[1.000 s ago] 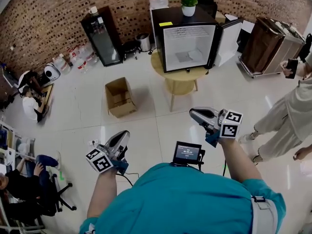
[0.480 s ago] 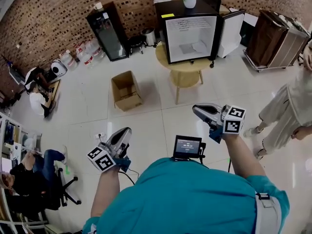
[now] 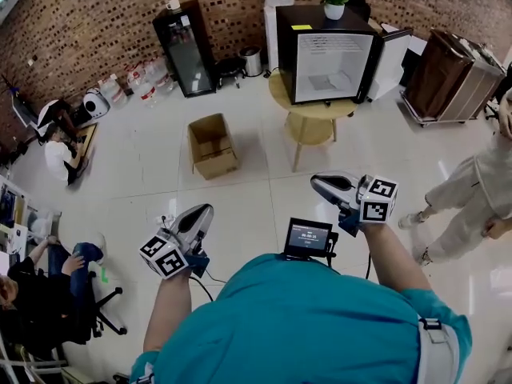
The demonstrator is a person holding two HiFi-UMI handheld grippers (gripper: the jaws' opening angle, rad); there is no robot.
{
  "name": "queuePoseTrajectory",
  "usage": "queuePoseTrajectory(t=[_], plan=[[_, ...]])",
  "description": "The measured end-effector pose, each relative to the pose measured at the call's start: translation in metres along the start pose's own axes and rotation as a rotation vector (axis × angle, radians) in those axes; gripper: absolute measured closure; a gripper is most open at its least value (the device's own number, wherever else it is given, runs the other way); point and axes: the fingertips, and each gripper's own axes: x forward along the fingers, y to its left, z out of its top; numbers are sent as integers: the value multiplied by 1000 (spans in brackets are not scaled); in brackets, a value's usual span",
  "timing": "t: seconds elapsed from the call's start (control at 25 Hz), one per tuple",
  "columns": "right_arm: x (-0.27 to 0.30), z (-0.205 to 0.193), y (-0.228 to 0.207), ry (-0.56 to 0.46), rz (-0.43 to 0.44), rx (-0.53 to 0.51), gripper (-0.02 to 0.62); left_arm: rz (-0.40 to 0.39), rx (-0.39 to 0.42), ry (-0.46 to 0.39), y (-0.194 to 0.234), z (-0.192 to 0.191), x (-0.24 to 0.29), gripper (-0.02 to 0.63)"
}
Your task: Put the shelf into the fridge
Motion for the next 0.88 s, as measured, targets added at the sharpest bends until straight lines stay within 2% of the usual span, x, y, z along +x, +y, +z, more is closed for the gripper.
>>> queuePoseTrajectory(t=[0.28,0.4,0.6,0.88], plan=[[10,8,20,21,-8,-20,595,-40,6,-8,-5,8,-14,604],[9,11,19,20,-13,-31,595,-29,-15,-9,-5,8,-11,604],[3,7,16,20,-18,-32,595,-43,7,-12,-4,1,-9,604],[2,6,14,5,-8,-53,595,-29,-3,-6,-5,4,-6,604]])
